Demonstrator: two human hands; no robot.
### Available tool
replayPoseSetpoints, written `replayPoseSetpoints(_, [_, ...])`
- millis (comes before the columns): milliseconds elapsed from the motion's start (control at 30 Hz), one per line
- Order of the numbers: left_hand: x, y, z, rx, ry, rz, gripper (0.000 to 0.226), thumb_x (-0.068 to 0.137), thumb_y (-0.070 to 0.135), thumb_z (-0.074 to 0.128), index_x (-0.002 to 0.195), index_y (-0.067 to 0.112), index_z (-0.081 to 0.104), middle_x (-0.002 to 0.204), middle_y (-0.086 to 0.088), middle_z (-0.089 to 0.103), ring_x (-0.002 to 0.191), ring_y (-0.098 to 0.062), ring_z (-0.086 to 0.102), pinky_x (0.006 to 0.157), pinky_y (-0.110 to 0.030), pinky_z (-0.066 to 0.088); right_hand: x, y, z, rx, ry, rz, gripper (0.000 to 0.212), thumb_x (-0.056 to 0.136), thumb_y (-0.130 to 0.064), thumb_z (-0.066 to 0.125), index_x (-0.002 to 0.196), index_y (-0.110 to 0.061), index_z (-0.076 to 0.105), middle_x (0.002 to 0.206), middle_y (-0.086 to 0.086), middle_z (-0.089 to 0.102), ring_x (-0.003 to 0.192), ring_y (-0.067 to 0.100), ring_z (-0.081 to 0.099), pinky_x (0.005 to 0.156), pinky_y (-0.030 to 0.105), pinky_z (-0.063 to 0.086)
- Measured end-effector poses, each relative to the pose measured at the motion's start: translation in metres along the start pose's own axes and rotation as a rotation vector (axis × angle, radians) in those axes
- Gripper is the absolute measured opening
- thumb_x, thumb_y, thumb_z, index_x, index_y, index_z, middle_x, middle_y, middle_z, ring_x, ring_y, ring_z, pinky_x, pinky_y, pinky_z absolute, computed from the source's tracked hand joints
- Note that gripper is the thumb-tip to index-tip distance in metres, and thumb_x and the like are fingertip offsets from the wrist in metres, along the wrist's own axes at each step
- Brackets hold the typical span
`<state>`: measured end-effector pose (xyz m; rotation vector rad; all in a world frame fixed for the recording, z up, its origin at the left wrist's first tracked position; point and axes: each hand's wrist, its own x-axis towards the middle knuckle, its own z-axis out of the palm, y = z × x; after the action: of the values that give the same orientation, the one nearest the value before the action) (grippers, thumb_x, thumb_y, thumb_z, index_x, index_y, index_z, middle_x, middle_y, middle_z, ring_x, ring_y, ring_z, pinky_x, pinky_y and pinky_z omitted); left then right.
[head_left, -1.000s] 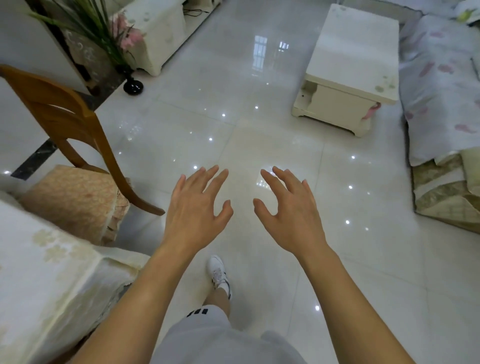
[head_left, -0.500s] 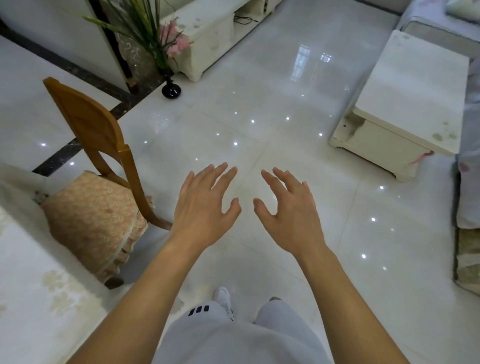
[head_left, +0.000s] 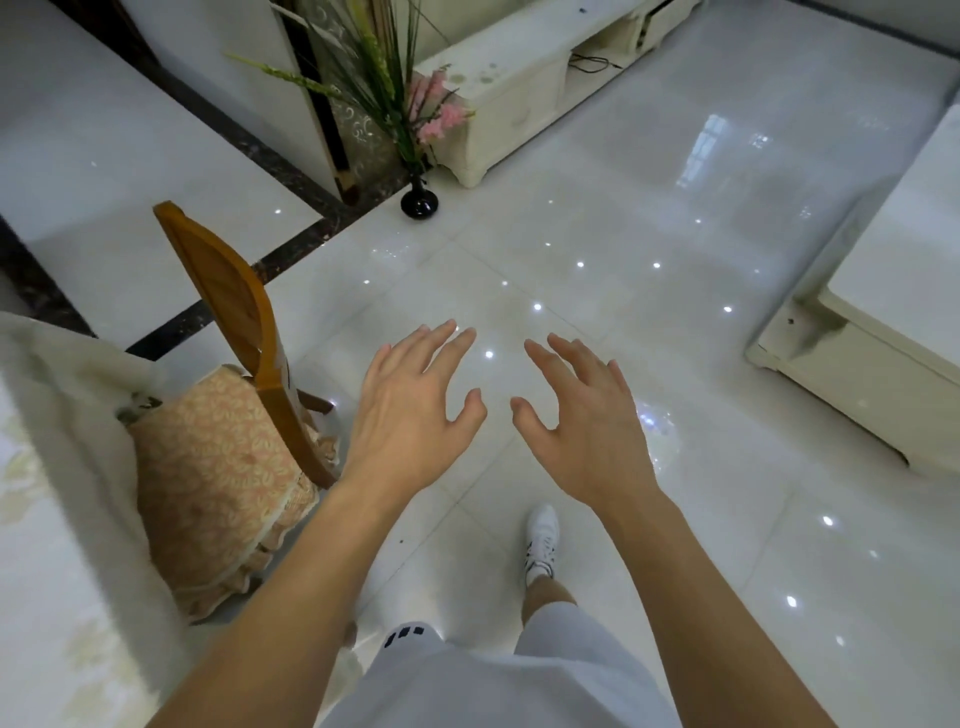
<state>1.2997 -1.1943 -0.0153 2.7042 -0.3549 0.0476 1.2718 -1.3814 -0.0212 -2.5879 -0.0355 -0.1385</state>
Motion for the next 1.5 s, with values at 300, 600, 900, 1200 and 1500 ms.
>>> replayPoseSetpoints(300, [0.121,0.03,0.01,0.0,0.106,-0.178,0.059,0.092,0.042,0.049,0.148,0.025,0.042,0.154,0.002,0.043,0.142,-0.019,0.037,0.119,-0.048,0.029,0.155,0.051,-0.039,0.009,-0.115,-0.172,0.061,0.091,-0.049,0.046,0.148,-0.027,0.044,0.154,0.001,0.042,0.145,0.022,0.034,0.122,0.048,0.018])
replayPoseSetpoints(600, [0.169,0.028,0.0,0.095,0.164,-0.371,0.057,0.093,0.043,0.05,0.148,0.028,0.041,0.153,0.004,0.043,0.143,-0.018,0.036,0.121,-0.044,0.02,0.247,0.051,-0.031,0.057,-0.242,-0.338,0.059,0.094,-0.042,0.056,0.149,-0.026,0.042,0.155,0.002,0.04,0.145,0.022,0.032,0.12,0.052,0.022])
replayPoseSetpoints(900, [0.176,-0.023,-0.023,0.138,0.264,-0.517,0.058,0.091,0.044,0.047,0.146,0.026,0.044,0.153,0.001,0.045,0.144,-0.021,0.036,0.12,-0.05,0.027,0.301,-0.007,0.013,0.074,-0.353,-0.52,0.059,0.094,-0.042,0.055,0.149,-0.027,0.04,0.156,-0.001,0.037,0.145,0.018,0.032,0.122,0.049,0.017])
replayPoseSetpoints(1200, [0.224,-0.119,-0.044,0.171,0.318,-0.617,0.059,0.091,0.045,0.045,0.146,0.026,0.044,0.152,-0.001,0.046,0.143,-0.023,0.037,0.12,-0.05,0.026,0.386,-0.08,0.077,0.018,-0.422,-0.625,0.06,0.094,-0.043,0.055,0.15,-0.027,0.04,0.157,-0.001,0.036,0.145,0.018,0.03,0.123,0.047,0.017])
replayPoseSetpoints(1500, [0.272,-0.233,-0.084,0.164,0.35,-0.678,0.06,0.089,0.045,0.044,0.145,0.023,0.046,0.15,-0.004,0.048,0.14,-0.025,0.041,0.118,-0.05,0.029,0.482,-0.176,0.142,0.01,-0.436,-0.68,0.06,0.094,-0.045,0.054,0.15,-0.028,0.04,0.156,-0.002,0.037,0.144,0.017,0.033,0.122,0.047,0.019])
